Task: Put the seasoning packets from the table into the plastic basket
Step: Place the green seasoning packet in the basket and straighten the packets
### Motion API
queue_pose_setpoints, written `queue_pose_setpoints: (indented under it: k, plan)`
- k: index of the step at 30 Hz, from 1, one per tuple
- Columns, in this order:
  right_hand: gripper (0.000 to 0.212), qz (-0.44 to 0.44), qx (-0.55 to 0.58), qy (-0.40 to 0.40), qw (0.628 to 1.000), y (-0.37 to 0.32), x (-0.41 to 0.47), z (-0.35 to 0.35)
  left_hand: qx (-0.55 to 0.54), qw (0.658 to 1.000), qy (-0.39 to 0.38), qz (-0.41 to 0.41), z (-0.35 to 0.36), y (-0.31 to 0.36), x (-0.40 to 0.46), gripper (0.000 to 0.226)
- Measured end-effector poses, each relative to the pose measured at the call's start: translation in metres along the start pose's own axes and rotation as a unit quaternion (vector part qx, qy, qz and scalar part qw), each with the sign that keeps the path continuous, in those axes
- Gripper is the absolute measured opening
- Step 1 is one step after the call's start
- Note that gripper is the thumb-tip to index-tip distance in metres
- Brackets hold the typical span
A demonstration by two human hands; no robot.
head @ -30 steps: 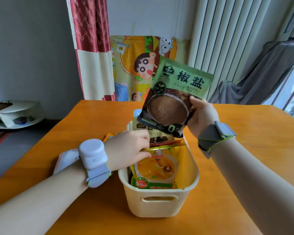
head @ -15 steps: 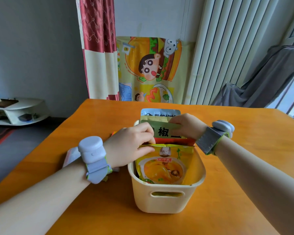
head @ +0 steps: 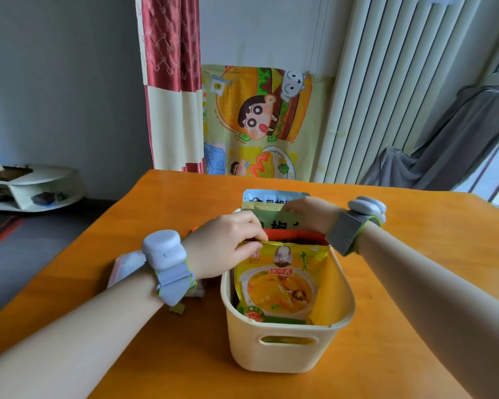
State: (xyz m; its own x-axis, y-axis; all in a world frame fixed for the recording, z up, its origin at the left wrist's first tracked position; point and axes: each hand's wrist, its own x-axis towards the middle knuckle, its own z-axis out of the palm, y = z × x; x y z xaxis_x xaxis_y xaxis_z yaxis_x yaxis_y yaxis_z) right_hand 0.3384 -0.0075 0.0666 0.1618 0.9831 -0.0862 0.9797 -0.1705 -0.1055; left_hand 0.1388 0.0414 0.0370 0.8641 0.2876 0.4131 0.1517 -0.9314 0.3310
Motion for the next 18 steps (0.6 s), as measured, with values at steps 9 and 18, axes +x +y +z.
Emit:
queue_pose_setpoints:
  k: [9, 18]
  plan:
    - [0.021, -0.004, 0.069, 0.179, 0.981, 0.014, 0.001, 0.010, -0.017, 0.995, -0.033, -0.089, 0.010, -0.023, 0.027, 0.024]
    - [0.031, 0.012, 0.014, 0.148, 0.989, 0.017, 0.019, 0.015, 0.145, 0.982, -0.045, -0.114, 0.016, -0.030, 0.052, 0.034]
